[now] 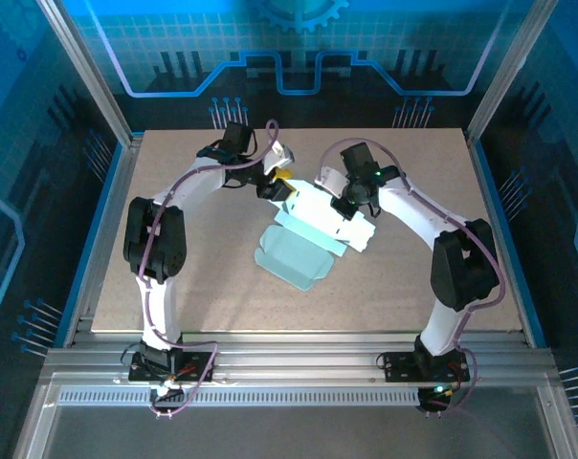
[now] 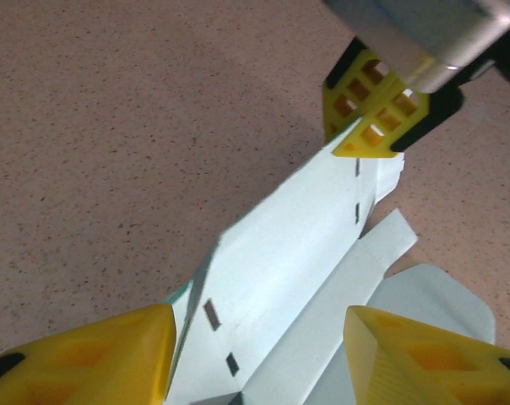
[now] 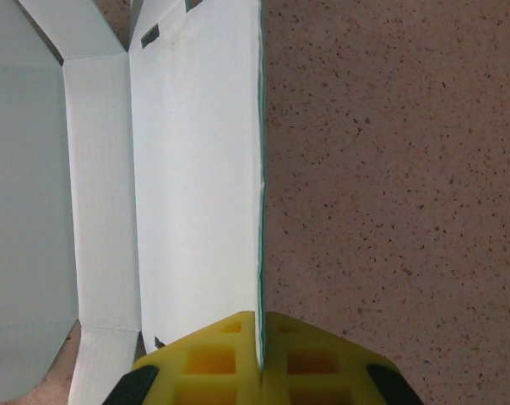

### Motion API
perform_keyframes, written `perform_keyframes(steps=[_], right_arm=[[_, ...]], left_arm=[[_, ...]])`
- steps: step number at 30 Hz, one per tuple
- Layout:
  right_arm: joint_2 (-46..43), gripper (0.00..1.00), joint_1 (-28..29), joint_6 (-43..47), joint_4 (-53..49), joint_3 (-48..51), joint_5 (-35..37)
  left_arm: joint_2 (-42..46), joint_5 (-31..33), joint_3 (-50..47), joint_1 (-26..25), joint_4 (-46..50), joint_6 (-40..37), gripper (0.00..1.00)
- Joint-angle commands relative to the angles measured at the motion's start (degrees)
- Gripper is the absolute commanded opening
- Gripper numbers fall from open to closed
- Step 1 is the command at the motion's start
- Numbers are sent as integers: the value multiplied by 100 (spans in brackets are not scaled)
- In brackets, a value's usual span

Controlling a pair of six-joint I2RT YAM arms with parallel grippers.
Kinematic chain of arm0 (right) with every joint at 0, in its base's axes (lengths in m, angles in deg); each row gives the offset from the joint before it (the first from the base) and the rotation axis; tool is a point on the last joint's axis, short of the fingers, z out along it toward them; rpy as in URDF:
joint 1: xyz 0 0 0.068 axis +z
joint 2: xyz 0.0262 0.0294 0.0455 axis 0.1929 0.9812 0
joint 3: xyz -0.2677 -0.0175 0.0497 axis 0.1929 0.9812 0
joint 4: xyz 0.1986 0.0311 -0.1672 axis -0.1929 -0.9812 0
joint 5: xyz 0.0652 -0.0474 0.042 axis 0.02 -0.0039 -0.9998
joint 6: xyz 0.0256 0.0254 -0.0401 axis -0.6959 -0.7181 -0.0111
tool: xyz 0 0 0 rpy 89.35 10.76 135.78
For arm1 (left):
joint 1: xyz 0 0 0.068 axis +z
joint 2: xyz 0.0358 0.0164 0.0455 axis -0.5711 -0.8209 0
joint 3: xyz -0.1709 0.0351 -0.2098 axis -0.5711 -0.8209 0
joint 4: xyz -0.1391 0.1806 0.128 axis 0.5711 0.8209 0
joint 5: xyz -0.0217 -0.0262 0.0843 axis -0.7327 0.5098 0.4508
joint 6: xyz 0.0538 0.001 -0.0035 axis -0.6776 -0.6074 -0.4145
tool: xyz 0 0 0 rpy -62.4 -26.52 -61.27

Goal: Fold the paper box

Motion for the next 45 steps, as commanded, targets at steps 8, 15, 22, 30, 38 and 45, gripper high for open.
perform_keyframes(steps=[8, 15, 22, 30, 38, 45], right_arm=[[60, 0, 71, -351, -60, -320, -159], [78, 0, 127, -409, -71, -389, -242], [43, 0, 160, -424, -55, -400, -308], [25, 0, 218, -548, 15, -383, -483], [60, 0, 224, -706, 87, -389, -287], [11, 0, 123, -860, 74, -338, -190]], left_arm=[[62, -738, -63, 33, 117, 223, 56], [-99, -1428, -46, 33, -538, 1125, 57], [-376, -1810, 93, 33, -769, 1682, 57], [-363, -1621, -317, 22, -2157, 2926, 60], [-135, -1306, -833, 19, -2542, 3165, 54], [400, -864, -1564, 324, -3540, 3616, 61]])
